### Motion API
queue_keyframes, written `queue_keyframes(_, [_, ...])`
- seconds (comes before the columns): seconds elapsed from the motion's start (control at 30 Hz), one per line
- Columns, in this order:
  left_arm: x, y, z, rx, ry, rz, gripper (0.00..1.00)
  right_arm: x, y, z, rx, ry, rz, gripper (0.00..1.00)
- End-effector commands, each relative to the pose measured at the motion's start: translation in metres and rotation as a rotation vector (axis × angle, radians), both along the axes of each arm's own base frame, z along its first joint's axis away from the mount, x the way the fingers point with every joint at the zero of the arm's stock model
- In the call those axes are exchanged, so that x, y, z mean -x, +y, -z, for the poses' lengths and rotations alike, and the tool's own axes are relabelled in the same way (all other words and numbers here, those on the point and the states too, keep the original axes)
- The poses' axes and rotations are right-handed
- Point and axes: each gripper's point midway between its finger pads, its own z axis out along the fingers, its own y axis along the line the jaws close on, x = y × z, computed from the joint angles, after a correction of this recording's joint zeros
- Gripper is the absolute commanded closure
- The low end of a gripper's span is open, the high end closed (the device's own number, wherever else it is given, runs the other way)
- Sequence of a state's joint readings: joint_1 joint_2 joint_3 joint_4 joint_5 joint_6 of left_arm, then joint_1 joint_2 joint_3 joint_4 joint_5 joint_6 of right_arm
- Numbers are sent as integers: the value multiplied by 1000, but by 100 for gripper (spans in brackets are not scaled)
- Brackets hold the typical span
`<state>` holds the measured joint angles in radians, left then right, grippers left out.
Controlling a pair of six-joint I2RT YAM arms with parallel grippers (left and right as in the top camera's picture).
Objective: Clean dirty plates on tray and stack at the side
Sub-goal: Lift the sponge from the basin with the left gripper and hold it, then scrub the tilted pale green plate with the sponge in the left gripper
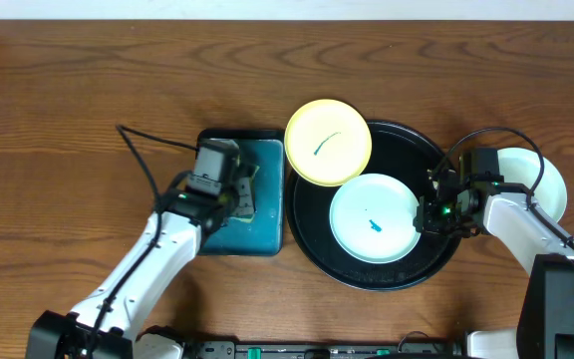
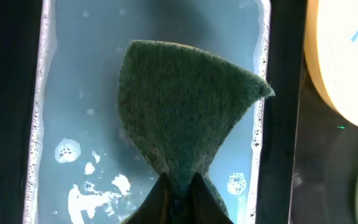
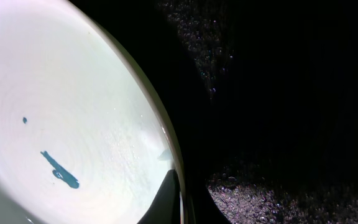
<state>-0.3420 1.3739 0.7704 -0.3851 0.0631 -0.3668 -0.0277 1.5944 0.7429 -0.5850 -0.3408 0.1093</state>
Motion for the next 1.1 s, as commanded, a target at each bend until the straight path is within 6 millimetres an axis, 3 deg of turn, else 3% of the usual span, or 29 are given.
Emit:
queue_keyframes(0.0, [-3,4,-3,-104,-46,-14,93,10,3,12,23,32,-43,99])
queue_keyframes(0.13, [-3,-5,-13,-103,-45,12,93,10,3,12,24,32,-43,99])
queue_keyframes(0.37, [-10,-10,-50,-115,-19,20,93,10,3,12,23,32,-43,99])
queue_keyframes(0.53, [-13,-22,-59,-116,52,51,93,10,3,12,23,32,-43,99])
queue_keyframes(0.67, [-14,-62,-61,-65,67,166,92,10,3,12,23,33,-43,99])
queue_keyframes(0.83, [-10,-130,-58,21,15,342,92,11,3,12,23,36,-43,99])
queue_keyframes(1.07, [9,-209,-31,155,36,459,93,11,3,12,23,36,-43,99])
